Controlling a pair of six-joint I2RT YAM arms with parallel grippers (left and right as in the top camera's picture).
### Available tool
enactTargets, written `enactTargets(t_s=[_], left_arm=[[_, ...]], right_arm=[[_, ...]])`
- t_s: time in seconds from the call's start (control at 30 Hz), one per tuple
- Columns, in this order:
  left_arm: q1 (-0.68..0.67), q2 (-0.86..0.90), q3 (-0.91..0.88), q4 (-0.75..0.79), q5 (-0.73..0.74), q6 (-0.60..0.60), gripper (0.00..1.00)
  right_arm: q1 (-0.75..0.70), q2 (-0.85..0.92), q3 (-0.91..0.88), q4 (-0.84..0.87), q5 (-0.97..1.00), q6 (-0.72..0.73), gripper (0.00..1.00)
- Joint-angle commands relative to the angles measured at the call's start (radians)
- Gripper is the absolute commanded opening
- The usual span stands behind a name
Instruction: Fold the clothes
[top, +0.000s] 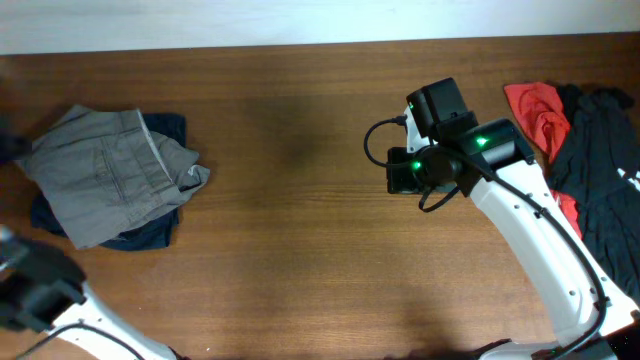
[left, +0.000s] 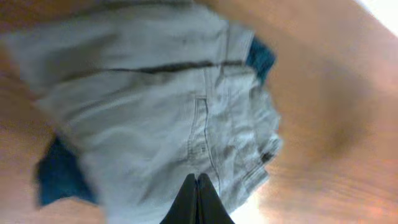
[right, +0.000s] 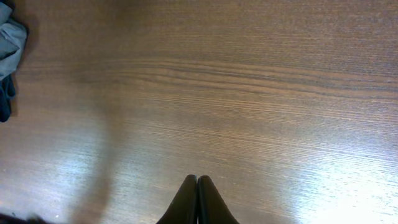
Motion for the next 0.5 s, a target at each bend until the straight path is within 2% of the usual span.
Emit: enactTargets(t_s=[0.0,0.07,0.17,0.4,0.47], left_arm=[[-0.088,0.041,-0.179,0.092,-0.273,-0.19,0.01],[-0.113,0.054,-0.238,0.126,-0.417,-0.307,0.01],[-0.127,0.057,-0.309,0.192,-0.533,-0.396,0.0],[-0.146,0.06,-0.425,0.295,-0.524,-0.393,0.01],[-0.16,0.06,-0.435,0.303,-0.446,-0.352,0.0]], right_arm=[[-0.002,-0.032,0.019,-0.01,0.012,0.011,0.05],[-0.002,-0.032,0.019,-0.017,0.012,0.011,0.05],[-0.002,-0.032,0.019,-0.027,0.013,0.011,0.05],[-0.002,-0.032,0.019,-0.017,0.013,0.011,0.05],[-0.002,-0.033,0.02,-0.011,0.013,0.011,0.05]])
